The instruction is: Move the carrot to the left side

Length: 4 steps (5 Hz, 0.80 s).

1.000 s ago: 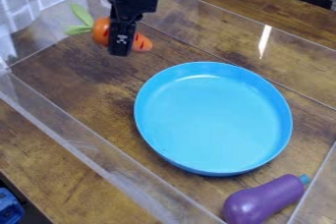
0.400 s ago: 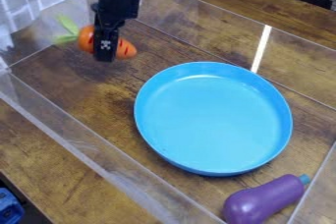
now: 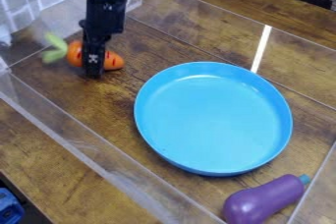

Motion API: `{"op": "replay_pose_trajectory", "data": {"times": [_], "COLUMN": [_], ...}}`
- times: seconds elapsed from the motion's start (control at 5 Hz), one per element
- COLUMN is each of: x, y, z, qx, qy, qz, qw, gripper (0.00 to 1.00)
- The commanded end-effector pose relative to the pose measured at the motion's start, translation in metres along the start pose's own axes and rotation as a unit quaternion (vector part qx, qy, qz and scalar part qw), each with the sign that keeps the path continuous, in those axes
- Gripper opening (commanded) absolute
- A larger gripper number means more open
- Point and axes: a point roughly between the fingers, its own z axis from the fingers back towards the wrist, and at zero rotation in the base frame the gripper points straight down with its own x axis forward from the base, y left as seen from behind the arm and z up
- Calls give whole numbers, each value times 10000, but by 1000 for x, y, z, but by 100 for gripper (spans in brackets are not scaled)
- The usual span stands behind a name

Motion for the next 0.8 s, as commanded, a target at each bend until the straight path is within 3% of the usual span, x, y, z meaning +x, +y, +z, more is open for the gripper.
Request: {"op": "replay_pose_trajectory", "data": {"times": [0.0,0.6], "x": [-9,-11], "y": [11,4], "z": [11,13], "qx": [207,42], "qy": [-221,-490], "qz": [170,306], "qw": [9994,9983], "gripper": [0,0]}}
